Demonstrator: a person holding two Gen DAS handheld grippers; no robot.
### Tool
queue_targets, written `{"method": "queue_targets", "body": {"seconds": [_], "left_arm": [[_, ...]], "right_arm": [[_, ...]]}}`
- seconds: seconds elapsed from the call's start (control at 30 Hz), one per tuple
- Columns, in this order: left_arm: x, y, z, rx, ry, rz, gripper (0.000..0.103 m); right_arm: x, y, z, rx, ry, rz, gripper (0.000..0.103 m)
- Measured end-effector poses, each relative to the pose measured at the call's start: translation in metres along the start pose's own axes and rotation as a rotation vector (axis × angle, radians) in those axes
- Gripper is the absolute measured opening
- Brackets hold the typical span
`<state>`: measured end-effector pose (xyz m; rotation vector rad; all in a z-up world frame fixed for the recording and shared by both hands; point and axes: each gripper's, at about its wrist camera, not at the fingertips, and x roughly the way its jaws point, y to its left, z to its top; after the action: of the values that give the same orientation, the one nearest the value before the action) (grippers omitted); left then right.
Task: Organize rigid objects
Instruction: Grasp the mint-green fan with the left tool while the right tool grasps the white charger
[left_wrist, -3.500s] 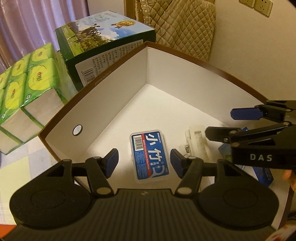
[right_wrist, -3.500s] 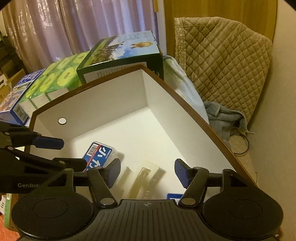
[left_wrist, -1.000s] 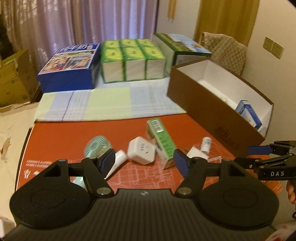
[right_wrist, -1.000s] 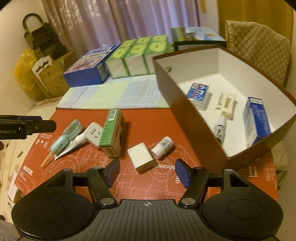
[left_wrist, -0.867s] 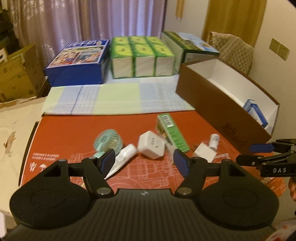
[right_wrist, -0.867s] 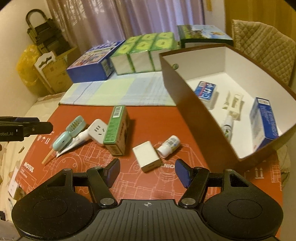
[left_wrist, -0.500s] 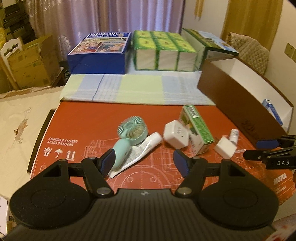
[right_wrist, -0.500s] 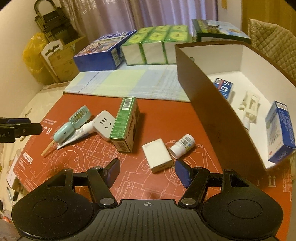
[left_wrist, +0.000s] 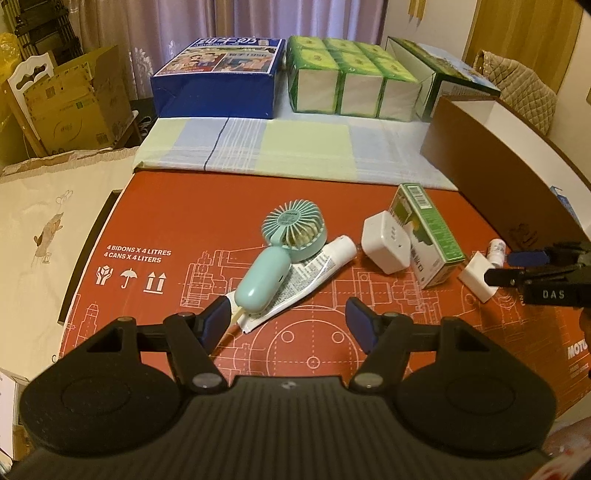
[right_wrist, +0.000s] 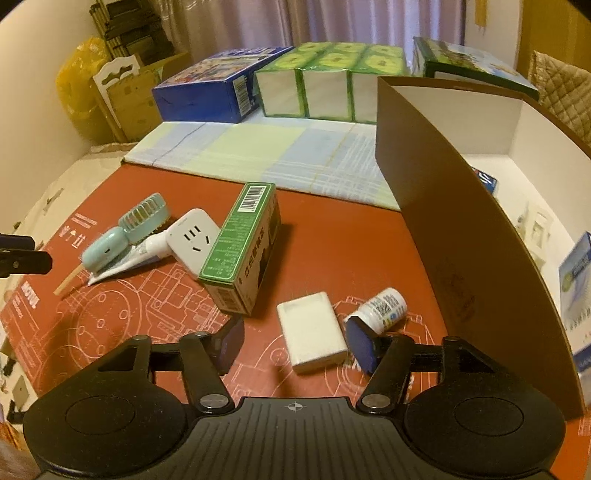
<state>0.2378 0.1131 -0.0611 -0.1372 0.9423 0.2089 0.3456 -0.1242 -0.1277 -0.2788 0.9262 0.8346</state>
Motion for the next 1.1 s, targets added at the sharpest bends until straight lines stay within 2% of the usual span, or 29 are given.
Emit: {"method": "queue_targets", "body": {"seconds": [0.43,0.6,0.63,0.73,1.1], "left_arm": [[0.019,0.011,0.005,0.014,0.027,-0.009,0.065],[0.029,0.015,0.01,0.032,0.031,-0.019,0.065],[0.031,0.016,0.011,0.035,0.032,-0.022,0.065],[0.041,0.018,0.015,0.053,0.037,-0.034,0.065],[0.087,0.028,0.038,0.114,0.06,-0.149,0.065]], "right_arm": [[0.035,-0.001,0.007,-0.075,0.044,-0.025,0.05],[0.043,0.006,0.005,-0.104,0.057,-0.047,0.046],[0.044,0.007,0.004,-0.105,0.062,-0.053,0.043],[0.046,0.01,0.002,-0.084,0.082,-0.052,0.038],[0.041,0.011,-0.008,0.017,0.078,-0.109,0.038]]}}
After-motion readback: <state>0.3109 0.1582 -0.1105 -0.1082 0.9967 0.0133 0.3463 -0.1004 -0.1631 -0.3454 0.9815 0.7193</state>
